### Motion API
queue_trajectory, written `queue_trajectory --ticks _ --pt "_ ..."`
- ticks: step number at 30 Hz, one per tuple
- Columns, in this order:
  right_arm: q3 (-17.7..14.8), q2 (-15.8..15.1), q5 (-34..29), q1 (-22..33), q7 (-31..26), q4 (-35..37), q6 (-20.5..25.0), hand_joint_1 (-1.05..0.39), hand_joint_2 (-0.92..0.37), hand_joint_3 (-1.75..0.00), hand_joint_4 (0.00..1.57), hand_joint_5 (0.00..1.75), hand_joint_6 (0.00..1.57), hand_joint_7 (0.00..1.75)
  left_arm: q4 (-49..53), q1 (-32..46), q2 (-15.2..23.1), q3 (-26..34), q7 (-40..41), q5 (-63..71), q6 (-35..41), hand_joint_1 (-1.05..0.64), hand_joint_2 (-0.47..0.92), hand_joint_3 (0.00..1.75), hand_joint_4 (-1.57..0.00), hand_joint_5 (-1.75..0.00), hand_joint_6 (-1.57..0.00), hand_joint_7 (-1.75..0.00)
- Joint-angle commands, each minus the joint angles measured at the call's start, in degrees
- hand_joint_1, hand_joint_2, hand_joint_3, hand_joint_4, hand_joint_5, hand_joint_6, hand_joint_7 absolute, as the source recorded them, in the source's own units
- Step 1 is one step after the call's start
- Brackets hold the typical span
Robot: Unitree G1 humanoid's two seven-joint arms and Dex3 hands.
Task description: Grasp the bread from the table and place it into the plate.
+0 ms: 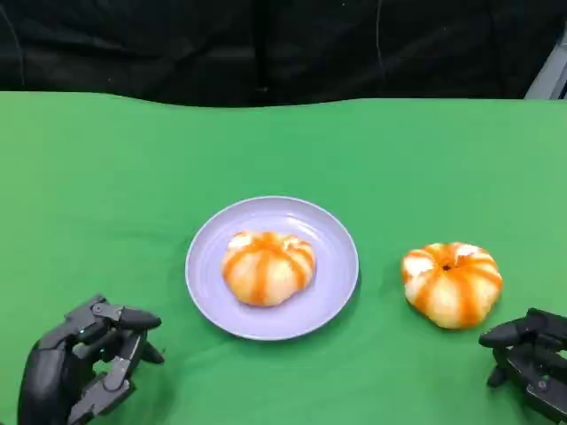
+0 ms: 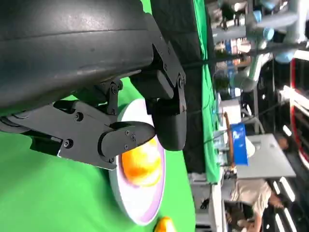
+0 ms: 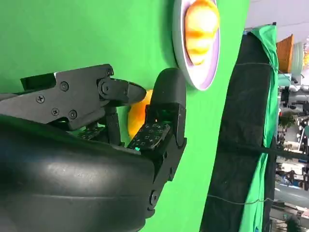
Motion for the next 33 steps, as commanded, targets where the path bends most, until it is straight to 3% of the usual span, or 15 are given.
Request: queue_trajectory --ticks 1,22,33 --pt "-0.63 -1.17 0.94 0.62 0.4 -0.8 0.0 -0.1 -0.92 -0.43 0.66 1.48 0.81 0.86 -0.02 0.93 0.32 -0.5 1.72 1.52 -2.21 -0.13 0.69 0.94 -0.73 -1.66 -0.73 -1.43" --pt "-0.58 -0.86 2.88 5.84 2.15 -6.3 1.65 -0.09 -0.92 -0.47 0.64 1.46 0.79 0.84 1.24 3.42 1.04 -1.88 6.42 6.29 -8.94 -0.2 0.66 0.95 -0.71 -1.71 -0.72 -1.47" --pt "-0.46 -0.48 2.6 6.62 1.71 -8.13 2.72 -0.08 -0.92 -0.48 0.61 1.5 0.77 0.86 1.07 3.53 1.43 -2.5 6.02 4.9 -7.99 -0.19 0.64 0.98 -0.7 -1.7 -0.7 -1.47"
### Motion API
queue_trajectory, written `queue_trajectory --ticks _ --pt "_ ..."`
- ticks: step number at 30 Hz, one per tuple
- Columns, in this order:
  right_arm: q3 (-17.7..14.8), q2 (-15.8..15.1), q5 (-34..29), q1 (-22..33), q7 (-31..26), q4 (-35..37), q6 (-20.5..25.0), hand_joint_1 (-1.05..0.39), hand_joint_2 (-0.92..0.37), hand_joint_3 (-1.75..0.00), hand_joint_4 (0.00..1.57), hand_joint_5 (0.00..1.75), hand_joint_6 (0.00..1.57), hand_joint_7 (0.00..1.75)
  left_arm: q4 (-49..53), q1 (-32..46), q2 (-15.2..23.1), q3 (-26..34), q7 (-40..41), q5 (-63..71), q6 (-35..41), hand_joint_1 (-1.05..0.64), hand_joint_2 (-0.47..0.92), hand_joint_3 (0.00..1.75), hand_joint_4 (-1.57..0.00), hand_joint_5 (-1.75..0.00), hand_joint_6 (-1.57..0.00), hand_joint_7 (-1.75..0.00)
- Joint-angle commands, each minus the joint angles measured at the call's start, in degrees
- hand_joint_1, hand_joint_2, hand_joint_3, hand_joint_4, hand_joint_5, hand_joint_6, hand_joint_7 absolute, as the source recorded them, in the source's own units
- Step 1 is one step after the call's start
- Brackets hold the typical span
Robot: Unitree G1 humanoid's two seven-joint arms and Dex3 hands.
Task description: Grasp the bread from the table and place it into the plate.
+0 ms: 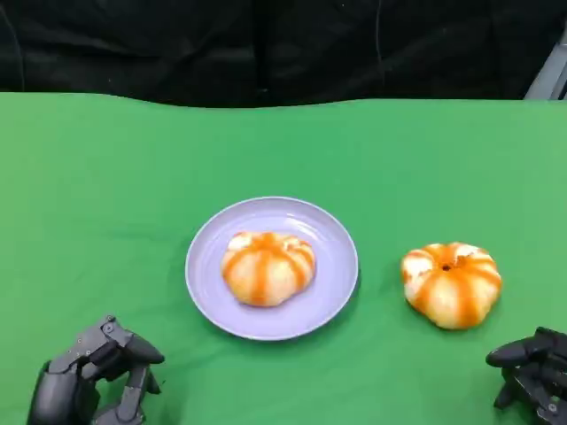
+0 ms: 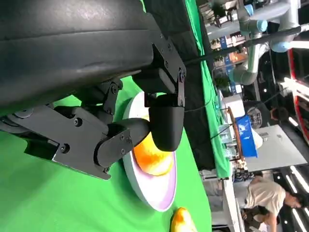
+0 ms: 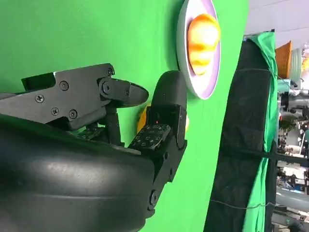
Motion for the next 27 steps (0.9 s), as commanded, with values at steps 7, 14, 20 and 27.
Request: queue_trajectory --ticks 7,14,20,27 --pt "-0.17 0.26 0.52 -0.26 -0.54 0.13 -0.72 -0.08 -0.92 -0.49 0.61 1.51 0.76 0.87 -0.85 0.12 1.85 -0.05 -0.46 -2.01 1.96 -0.18 0.65 0.99 -0.71 -1.71 -0.71 -1.47" --pt "-0.06 0.68 0.1 -0.54 -0.55 0.54 -1.57 -0.15 -0.92 -0.41 0.65 1.44 0.81 0.81 -1.71 0.23 1.97 -0.25 -1.72 -3.26 2.98 -0.16 0.67 1.0 -0.69 -1.72 -0.69 -1.48" --pt "0.04 0.79 0.86 -0.6 0.17 0.69 -1.83 -0.15 -0.92 -0.39 0.68 1.38 0.84 0.75 -1.79 0.25 2.39 -0.47 -1.01 -2.2 2.84 -0.13 0.7 0.98 -0.67 -1.74 -0.68 -1.48" --pt "0.63 1.18 0.22 -0.27 0.1 0.38 -2.06 -0.13 -0.92 -0.42 0.69 1.38 0.87 0.74 -2.12 0.36 2.62 -0.56 -0.54 -1.92 3.61 -0.16 0.7 0.97 -0.66 -1.75 -0.67 -1.5"
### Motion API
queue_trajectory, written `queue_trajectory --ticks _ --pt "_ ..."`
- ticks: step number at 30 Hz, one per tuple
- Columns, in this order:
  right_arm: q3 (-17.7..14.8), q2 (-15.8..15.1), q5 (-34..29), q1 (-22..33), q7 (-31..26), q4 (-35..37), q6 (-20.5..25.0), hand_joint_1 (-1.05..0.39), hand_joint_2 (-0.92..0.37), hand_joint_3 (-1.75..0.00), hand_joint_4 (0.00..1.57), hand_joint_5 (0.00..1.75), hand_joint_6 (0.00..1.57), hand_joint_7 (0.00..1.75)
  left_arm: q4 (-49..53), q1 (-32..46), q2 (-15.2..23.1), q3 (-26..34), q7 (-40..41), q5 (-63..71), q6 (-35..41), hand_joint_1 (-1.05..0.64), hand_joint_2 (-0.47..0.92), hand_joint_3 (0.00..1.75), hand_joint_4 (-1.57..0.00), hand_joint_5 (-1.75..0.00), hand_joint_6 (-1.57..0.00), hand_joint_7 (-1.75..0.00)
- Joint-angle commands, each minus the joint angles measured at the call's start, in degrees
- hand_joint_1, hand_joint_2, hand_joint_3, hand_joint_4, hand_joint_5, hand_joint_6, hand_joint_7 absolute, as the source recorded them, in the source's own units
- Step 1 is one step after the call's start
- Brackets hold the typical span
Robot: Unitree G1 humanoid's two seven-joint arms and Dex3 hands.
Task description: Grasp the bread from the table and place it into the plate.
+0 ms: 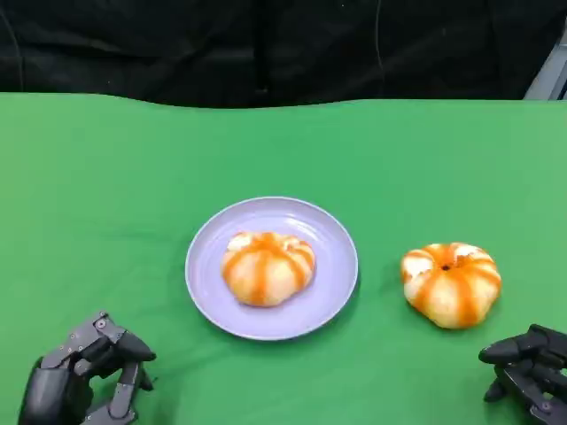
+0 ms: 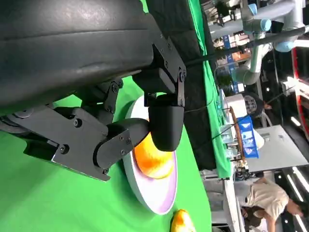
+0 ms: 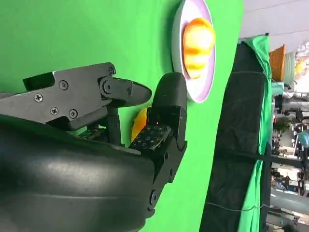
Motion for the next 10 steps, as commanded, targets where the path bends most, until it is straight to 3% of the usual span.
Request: queue_trajectory --ticks 1,10 --pt "0.27 0.02 0.36 0.42 -0.03 -0.34 -0.57 -0.13 -0.92 -0.42 0.69 1.37 0.87 0.74 -0.88 0.43 1.2 0.05 0.75 0.08 0.82 -0.16 0.7 0.97 -0.66 -1.75 -0.67 -1.5" --pt "0.56 0.14 0.0 0.71 -0.54 -0.72 -0.26 -0.11 -0.92 -0.42 0.69 1.36 0.87 0.72 -1.86 0.75 1.16 0.02 0.01 -0.83 2.44 -0.18 0.72 0.94 -0.66 -1.75 -0.65 -1.5"
